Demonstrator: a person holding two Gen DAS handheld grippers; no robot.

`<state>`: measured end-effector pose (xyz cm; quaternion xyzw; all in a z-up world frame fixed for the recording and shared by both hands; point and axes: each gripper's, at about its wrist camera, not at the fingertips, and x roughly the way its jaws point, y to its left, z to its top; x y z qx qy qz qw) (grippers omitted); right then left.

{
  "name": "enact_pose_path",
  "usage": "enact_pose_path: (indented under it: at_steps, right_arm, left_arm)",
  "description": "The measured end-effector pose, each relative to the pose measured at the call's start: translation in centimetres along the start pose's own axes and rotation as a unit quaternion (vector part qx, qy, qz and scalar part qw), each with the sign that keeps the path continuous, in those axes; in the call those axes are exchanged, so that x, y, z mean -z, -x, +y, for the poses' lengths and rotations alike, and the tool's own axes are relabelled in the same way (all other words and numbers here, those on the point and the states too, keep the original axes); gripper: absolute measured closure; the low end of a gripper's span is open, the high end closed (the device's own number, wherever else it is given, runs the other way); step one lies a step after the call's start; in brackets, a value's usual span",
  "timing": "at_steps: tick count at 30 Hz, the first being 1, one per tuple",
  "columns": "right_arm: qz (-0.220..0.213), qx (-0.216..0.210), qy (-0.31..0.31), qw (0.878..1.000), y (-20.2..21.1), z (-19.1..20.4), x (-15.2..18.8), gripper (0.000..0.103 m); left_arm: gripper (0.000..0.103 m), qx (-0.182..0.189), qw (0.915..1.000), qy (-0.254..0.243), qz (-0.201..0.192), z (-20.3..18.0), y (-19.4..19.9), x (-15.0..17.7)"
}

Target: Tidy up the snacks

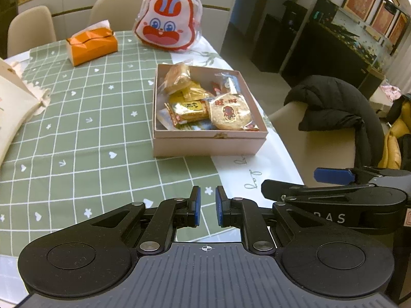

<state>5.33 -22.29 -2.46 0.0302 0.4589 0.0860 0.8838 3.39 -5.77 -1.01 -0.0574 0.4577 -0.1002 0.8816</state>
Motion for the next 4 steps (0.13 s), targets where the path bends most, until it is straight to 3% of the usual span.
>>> enact_pose_path:
  at_steps: [4]
  right_arm:
    - [0.003,0.001,-0.001,1.000,-0.35,-0.08,0.02,0.014]
  left_arm:
    - [0.087,-0.002,0.9997,-0.013,-0.021,-0.19,0.00,0.28]
